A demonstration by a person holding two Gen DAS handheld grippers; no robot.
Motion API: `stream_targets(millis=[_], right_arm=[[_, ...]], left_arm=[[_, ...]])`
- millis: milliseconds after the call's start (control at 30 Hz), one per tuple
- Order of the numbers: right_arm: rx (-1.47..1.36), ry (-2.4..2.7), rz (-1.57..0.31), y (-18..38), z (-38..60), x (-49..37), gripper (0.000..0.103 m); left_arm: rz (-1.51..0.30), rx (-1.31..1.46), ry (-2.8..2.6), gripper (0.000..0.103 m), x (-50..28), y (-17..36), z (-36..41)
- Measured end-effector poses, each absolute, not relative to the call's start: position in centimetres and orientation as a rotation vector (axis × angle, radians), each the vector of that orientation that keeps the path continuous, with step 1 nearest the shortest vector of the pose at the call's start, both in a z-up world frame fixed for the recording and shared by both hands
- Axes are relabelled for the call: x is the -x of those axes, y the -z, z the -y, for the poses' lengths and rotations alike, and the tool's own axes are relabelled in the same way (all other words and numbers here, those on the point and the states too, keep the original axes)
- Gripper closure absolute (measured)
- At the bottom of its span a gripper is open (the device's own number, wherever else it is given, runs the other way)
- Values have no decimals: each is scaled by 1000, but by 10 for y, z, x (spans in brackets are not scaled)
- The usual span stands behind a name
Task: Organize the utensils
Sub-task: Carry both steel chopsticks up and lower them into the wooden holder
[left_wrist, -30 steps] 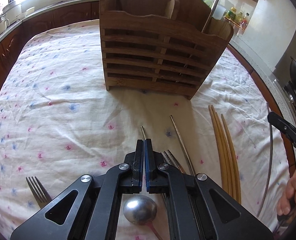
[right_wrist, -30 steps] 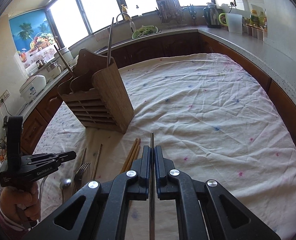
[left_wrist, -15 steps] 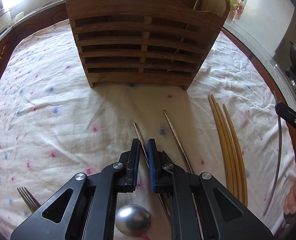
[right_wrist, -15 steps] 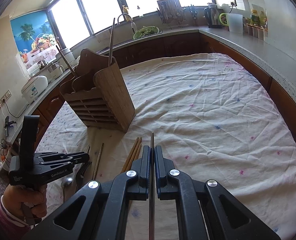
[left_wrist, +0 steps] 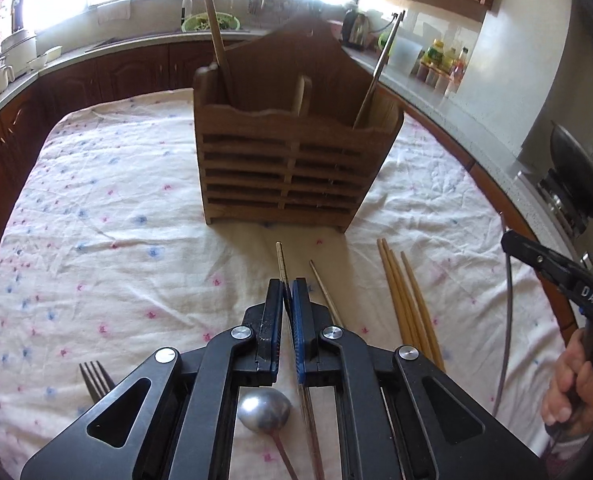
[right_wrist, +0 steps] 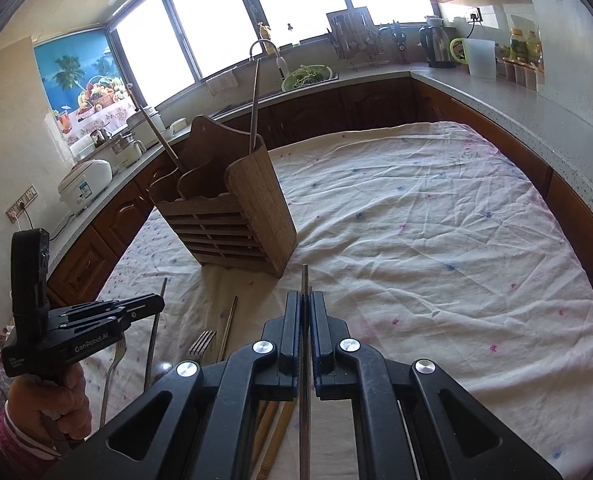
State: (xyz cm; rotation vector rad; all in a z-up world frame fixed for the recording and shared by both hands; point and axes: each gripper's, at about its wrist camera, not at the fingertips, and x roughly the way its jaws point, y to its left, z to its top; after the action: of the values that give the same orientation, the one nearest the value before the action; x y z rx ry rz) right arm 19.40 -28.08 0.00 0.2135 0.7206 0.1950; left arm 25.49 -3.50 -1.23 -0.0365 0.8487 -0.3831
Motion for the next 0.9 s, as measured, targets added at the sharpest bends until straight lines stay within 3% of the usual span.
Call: stream_targets(millis=[467,900], right_arm=[[-193,-254,-582,-58,258,-174,99],[-168,-284,-492,-91,243,-168,99]], left_arm=[[-614,145,416,100,-190,-70,-13],[-506,171,414,100,-165,-100,-31]])
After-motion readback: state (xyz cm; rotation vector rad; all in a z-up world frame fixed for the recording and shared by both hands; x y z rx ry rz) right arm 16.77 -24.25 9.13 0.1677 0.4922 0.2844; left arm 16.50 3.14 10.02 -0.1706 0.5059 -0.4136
